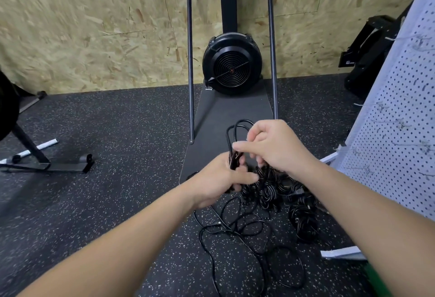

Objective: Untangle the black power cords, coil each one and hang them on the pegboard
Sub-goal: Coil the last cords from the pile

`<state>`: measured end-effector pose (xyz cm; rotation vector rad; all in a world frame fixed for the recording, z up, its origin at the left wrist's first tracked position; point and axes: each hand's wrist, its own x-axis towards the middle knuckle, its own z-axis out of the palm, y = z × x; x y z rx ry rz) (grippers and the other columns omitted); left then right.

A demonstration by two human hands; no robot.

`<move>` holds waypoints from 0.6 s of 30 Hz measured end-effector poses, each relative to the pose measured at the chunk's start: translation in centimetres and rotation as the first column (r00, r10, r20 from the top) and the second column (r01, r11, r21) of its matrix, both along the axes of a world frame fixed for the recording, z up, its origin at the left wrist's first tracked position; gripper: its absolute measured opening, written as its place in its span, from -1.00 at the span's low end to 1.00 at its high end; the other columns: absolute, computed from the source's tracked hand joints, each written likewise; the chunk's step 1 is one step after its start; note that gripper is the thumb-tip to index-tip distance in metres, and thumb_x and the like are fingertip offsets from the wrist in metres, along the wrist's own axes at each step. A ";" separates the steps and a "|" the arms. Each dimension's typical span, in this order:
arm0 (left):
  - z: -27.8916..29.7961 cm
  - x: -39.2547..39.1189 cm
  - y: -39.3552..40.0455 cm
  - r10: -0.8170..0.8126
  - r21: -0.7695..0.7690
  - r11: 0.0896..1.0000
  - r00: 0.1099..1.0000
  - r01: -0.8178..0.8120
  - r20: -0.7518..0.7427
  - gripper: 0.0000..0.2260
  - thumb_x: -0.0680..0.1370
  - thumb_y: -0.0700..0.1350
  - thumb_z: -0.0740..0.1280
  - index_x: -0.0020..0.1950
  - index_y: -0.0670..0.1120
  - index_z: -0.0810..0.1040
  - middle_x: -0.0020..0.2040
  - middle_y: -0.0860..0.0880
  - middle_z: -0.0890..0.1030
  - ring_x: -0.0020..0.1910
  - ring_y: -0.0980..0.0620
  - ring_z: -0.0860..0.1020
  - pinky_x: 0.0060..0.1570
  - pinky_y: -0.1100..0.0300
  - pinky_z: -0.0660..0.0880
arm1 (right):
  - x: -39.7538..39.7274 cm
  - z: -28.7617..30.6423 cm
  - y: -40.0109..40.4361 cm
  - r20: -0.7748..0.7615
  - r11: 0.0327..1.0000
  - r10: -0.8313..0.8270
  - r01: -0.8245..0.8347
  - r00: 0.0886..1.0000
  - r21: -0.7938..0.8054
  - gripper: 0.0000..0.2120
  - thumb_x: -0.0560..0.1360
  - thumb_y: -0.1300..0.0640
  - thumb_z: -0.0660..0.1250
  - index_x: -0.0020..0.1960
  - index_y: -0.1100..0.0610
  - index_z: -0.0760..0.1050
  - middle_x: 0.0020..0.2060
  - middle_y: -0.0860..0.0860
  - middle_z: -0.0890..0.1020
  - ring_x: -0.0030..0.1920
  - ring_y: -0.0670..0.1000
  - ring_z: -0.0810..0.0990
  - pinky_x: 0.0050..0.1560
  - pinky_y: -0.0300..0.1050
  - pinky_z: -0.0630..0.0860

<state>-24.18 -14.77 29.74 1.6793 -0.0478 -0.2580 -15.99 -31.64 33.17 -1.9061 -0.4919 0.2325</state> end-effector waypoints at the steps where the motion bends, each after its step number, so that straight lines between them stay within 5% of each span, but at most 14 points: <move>1: -0.1 0.0 0.3 0.021 -0.014 1.000 1.000 -0.021 -0.004 -0.72 0.60 -0.33 0.45 0.05 -0.07 0.38 -0.32 0.07 0.37 -0.35 0.09 0.34 -0.29 0.19 0.33 | 0.2 0.0 -0.4 -0.024 1.000 0.019 -0.019 1.000 0.017 -0.65 0.47 0.04 0.68 -0.04 0.25 0.61 -0.35 0.16 0.73 -0.43 0.07 0.59 -0.33 -0.07 0.53; 5: 0.0 0.7 1.4 0.171 -0.085 0.981 0.985 -0.173 -0.024 -0.74 0.67 -0.34 0.37 0.02 -0.04 0.36 -0.31 0.06 0.36 -0.37 0.07 0.31 -0.31 0.16 0.29 | 1.1 -0.6 -1.9 -0.173 0.990 0.136 -0.127 0.975 0.065 -0.83 0.57 0.13 0.59 0.08 0.21 0.70 -0.13 0.13 0.80 -0.09 0.10 0.74 0.03 -0.01 0.64; 9: 0.5 1.8 2.9 0.281 -0.172 0.946 0.960 -0.276 0.002 -0.77 0.68 -0.22 0.40 -0.02 0.01 0.39 -0.29 0.07 0.31 -0.34 0.08 0.25 -0.29 0.19 0.27 | 1.1 -2.6 -2.1 -0.204 0.942 0.242 -0.280 0.949 -0.183 -0.88 0.60 -0.05 0.55 0.08 -0.04 0.78 0.01 -0.09 0.80 0.13 -0.06 0.75 0.37 0.00 0.57; 12: 0.5 2.0 3.6 0.296 -0.099 0.952 0.952 -0.289 0.078 -0.76 0.65 0.00 0.43 -0.03 0.00 0.37 -0.29 0.06 0.30 -0.33 0.07 0.26 -0.26 0.16 0.28 | 1.2 -2.9 -1.7 -0.144 0.965 0.178 -0.201 0.973 -0.169 -0.89 0.63 0.01 0.52 0.02 0.02 0.78 -0.07 0.02 0.79 -0.07 -0.05 0.71 0.21 0.09 0.68; 18: -0.2 0.9 3.7 0.182 0.212 0.951 0.963 -0.224 0.198 -0.65 0.56 0.18 0.55 0.03 0.02 0.45 -0.21 0.15 0.46 -0.23 0.08 0.42 -0.13 0.06 0.45 | 0.4 0.3 -0.7 -0.141 0.980 0.087 -0.059 0.986 0.191 -0.88 0.66 0.21 0.48 0.08 0.29 0.68 -0.13 0.23 0.77 -0.24 0.08 0.65 -0.10 0.01 0.68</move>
